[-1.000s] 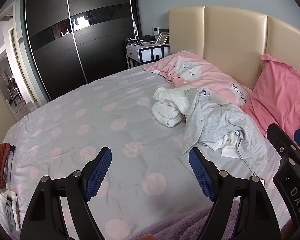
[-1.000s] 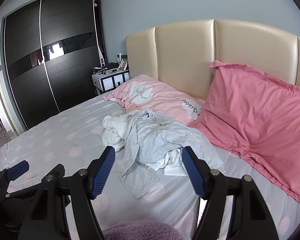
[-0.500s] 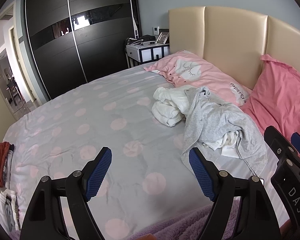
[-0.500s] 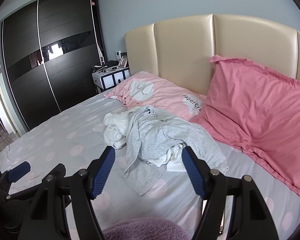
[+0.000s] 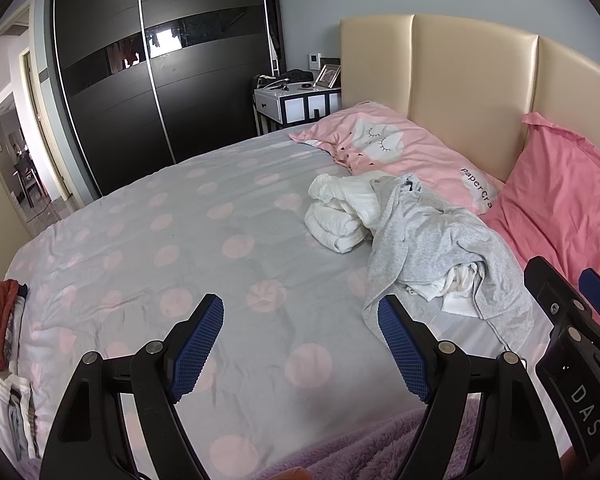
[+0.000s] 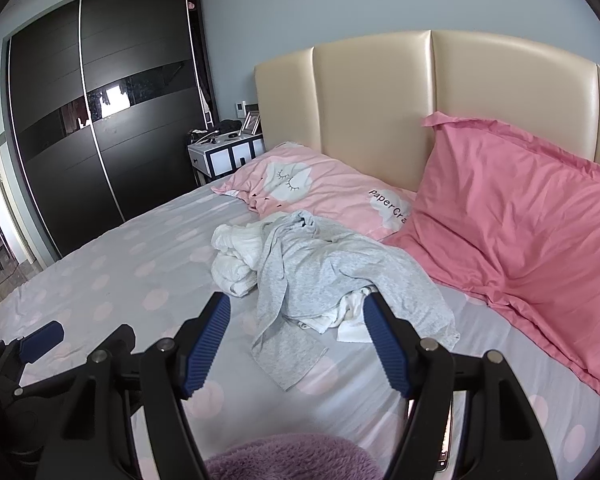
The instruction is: Fold clothes
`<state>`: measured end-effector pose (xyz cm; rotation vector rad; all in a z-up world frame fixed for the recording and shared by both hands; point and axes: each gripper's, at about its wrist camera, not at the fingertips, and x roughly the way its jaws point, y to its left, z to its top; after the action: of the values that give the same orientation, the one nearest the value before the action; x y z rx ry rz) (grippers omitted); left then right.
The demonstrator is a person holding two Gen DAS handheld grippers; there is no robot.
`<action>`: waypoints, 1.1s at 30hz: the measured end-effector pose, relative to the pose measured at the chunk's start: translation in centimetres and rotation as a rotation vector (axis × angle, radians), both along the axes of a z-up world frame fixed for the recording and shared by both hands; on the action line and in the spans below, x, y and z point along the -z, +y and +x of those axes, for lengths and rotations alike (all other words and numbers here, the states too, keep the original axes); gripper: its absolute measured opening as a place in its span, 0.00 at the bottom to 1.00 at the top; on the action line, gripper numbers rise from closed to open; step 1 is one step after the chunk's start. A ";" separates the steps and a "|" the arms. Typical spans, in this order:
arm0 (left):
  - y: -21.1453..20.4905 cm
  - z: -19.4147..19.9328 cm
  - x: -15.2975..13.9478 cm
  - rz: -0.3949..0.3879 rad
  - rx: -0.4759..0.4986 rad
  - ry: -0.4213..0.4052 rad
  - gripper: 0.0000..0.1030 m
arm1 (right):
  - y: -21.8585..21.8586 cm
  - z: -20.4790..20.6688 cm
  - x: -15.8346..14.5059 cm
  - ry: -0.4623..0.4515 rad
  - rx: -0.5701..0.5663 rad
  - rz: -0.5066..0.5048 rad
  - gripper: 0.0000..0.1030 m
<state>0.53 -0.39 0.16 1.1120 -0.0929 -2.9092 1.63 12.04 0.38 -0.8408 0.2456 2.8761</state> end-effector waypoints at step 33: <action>0.0 0.3 -0.2 -0.002 -0.003 0.002 0.78 | -0.3 0.3 -0.4 0.005 -0.009 0.004 0.66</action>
<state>0.84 -0.37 0.32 1.1083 -0.0940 -2.9064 1.90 11.76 0.80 -0.8367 0.2363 2.8864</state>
